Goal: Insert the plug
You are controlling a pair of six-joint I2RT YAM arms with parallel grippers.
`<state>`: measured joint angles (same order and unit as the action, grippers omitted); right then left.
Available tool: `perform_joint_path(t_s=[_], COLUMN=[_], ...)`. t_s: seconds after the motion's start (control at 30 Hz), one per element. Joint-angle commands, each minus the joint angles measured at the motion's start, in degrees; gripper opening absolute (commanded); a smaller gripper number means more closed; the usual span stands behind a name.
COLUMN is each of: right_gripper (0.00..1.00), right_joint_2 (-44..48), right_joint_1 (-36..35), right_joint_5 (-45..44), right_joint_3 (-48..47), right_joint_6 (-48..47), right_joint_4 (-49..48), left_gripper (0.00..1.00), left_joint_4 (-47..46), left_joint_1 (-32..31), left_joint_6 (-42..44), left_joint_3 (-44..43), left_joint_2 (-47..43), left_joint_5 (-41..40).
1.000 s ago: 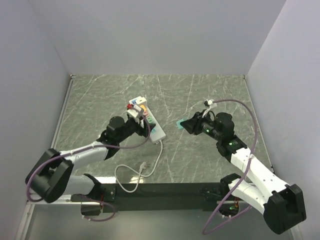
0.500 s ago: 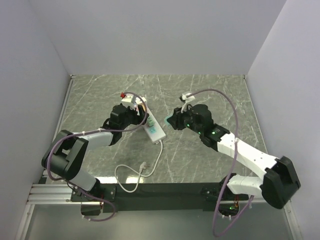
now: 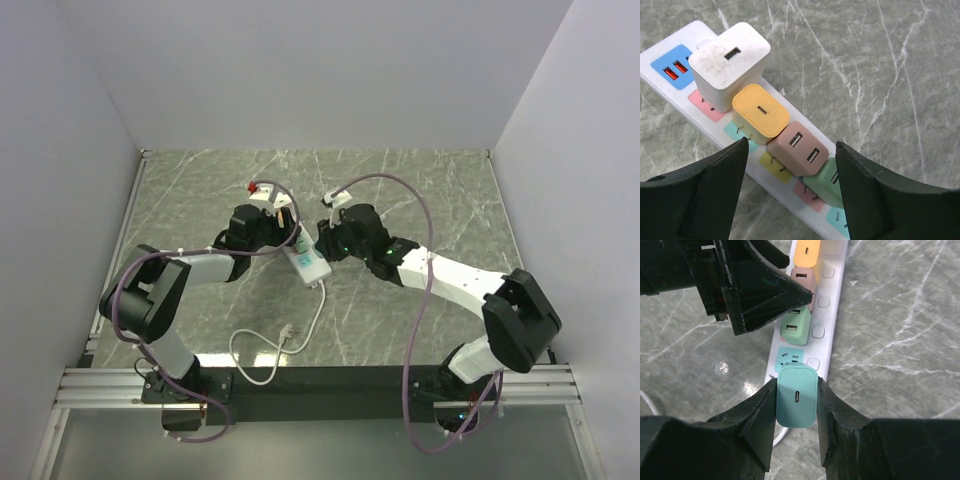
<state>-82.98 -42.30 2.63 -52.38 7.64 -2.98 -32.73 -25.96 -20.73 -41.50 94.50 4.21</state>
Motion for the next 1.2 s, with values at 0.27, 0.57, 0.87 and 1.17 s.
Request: perform_joint_path(t_s=[0.27,0.57,0.87,1.17], right_gripper=[0.0,0.0,0.0,0.0], right_joint_2=[-8.2,-12.9,-15.4,-17.2], right_joint_1=[-3.2,-4.6,-5.4,-5.5], right_joint_5=[-0.2,-2.5,-9.0,-10.4], right_joint_3=[-7.5,-9.8,-10.8,-10.9], right_joint_6=[-3.9,-5.3,-6.0,-5.3], right_joint_4=[-3.5,-2.1,-1.8,-2.6], left_gripper=[0.74,0.74,0.73,0.73], left_joint_4=[0.7,1.0,1.2,1.6], left_joint_1=[0.7,0.9,0.9,0.9], left_joint_6=[-0.3,0.1,0.6,0.9], left_joint_3=[-3.2,-3.0,-2.8,-3.2], left_joint_2=[2.5,2.3,2.1,2.4], left_joint_5=[1.8,2.5,2.6,2.6])
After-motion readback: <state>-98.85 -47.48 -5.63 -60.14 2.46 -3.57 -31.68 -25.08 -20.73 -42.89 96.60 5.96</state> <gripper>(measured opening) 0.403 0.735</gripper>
